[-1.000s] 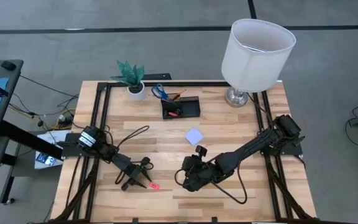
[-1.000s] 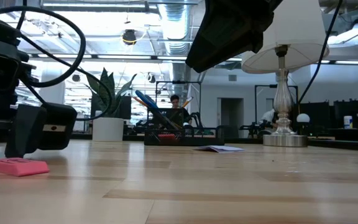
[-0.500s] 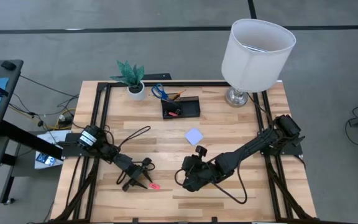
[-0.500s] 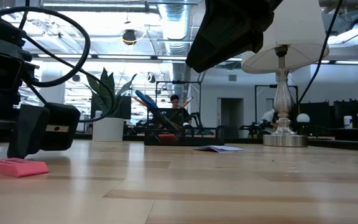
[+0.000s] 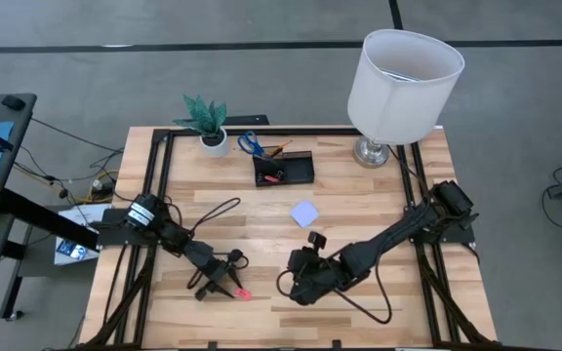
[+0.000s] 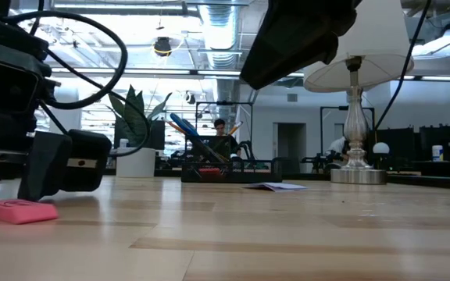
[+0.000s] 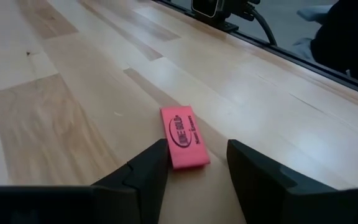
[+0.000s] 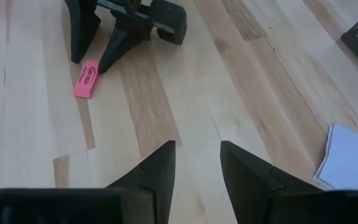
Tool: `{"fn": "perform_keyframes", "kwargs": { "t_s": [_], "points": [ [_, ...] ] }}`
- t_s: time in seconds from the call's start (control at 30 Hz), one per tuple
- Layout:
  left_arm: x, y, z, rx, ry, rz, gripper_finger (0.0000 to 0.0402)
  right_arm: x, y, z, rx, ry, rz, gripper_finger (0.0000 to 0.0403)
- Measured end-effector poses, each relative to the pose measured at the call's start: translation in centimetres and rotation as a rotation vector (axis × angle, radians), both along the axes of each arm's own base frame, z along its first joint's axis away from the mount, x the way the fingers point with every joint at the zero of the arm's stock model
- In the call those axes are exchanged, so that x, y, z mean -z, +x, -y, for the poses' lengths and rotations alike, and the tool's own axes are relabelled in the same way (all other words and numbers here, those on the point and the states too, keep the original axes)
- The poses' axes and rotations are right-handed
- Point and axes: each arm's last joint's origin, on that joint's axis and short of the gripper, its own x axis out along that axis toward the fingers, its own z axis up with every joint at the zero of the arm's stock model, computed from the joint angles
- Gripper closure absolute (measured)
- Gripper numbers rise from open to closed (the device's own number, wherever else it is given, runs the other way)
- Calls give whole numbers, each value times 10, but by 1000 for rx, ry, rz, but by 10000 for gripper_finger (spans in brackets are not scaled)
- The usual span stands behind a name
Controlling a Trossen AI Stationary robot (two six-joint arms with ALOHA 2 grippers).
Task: Pick and place office supplies into organizer
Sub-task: Put the pink eraser into the black desk organizer
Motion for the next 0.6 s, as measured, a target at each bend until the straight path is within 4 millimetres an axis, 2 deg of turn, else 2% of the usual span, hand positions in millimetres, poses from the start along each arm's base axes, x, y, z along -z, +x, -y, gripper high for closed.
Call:
{"fn": "perform_keyframes", "kwargs": {
  "t_s": [0.6],
  "points": [
    [-1,18,3,26,8,12,239,1,-3,-4,-6,-1,-8,280]
  ]
}}
